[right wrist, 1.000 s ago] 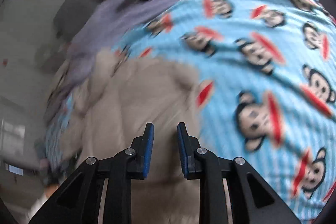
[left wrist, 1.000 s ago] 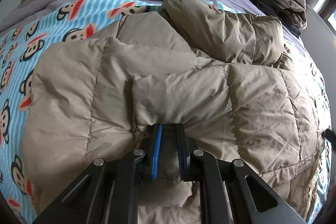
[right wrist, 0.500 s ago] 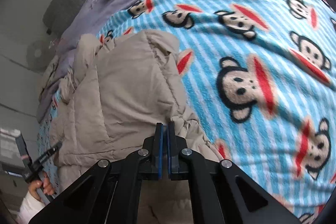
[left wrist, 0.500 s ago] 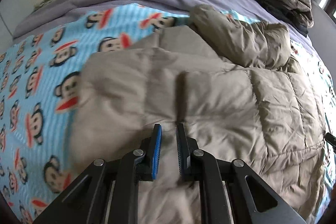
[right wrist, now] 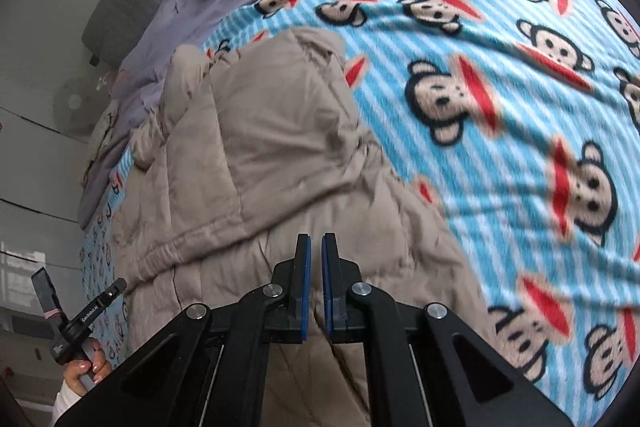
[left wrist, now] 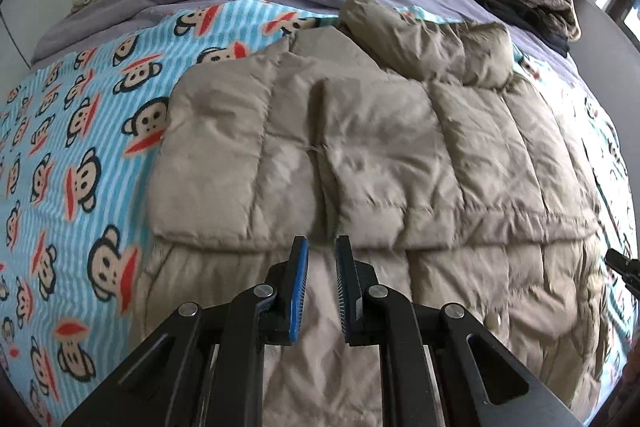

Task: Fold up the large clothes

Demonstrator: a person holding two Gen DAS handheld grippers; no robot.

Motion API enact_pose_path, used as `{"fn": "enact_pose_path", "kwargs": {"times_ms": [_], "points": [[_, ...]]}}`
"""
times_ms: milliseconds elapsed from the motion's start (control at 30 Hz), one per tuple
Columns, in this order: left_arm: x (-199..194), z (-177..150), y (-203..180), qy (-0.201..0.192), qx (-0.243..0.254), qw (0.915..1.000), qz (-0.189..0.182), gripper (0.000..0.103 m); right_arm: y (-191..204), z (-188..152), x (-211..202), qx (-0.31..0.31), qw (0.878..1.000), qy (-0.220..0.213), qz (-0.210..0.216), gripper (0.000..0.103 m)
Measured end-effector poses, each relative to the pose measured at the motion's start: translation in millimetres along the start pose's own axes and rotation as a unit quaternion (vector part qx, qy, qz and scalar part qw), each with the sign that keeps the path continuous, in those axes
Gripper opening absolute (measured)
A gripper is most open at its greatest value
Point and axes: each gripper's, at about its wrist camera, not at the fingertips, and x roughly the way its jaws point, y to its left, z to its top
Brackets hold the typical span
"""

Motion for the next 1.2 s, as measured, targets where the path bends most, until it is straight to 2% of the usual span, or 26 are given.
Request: {"fn": "enact_pose_path", "kwargs": {"times_ms": [167, 433, 467, 500, 533, 600, 900, 967, 1000, 1033, 1067, 1200], "points": [[-7, -12, -12, 0.004, 0.015, 0.9999, 0.007, 0.016, -1, -10, -1, 0.003, 1.0, 0.011, 0.007, 0.006], [-16, -32, -19, 0.007, 0.005, 0.9998, 0.016, 0.016, 4, -22, -7, -0.018, 0.999, 0.026, 0.023, 0.006], [-18, -36, -20, 0.007, 0.003, 0.9998, 0.018, 0.034, 5, -23, -9, -0.021, 0.999, 0.026, 0.024, 0.006], [-21, -40, -22, 0.008, 0.0, 0.9997, 0.024, 0.062, 5, -25, -10, -0.026, 0.999, 0.027, 0.027, 0.006], [-24, -43, -22, 0.007, -0.005, 0.9993, 0.035, 0.102, 6, -26, -12, -0.03, 0.999, 0.028, 0.029, 0.006], [-35, -51, -25, -0.01, -0.009, 0.9987, 0.049, 0.102, 7, -28, -16, -0.037, 0.998, 0.031, 0.036, 0.006], [-59, -80, -34, -0.007, -0.024, 0.9975, 0.066, 0.102, 13, -43, -26, -0.073, 0.996, 0.043, 0.035, 0.007], [-60, -87, -32, 0.002, -0.028, 0.9974, 0.066, 0.102, 17, -48, -29, -0.086, 0.995, 0.042, 0.027, 0.018], [-61, -91, -31, 0.008, -0.031, 0.9973, 0.066, 0.102, 17, -50, -30, -0.089, 0.995, 0.042, 0.026, 0.047], [-61, -94, -30, 0.012, -0.032, 0.9972, 0.066, 0.102, 18, -53, -31, -0.091, 0.995, 0.041, 0.026, 0.079], [-60, -97, -29, 0.017, -0.033, 0.9971, 0.066, 0.102, 19, -56, -33, -0.091, 0.995, 0.041, 0.031, 0.088], [-53, -112, -23, 0.03, -0.027, 0.9971, 0.065, 0.102, 25, -69, -38, -0.099, 0.994, 0.032, 0.033, 0.089]]}}
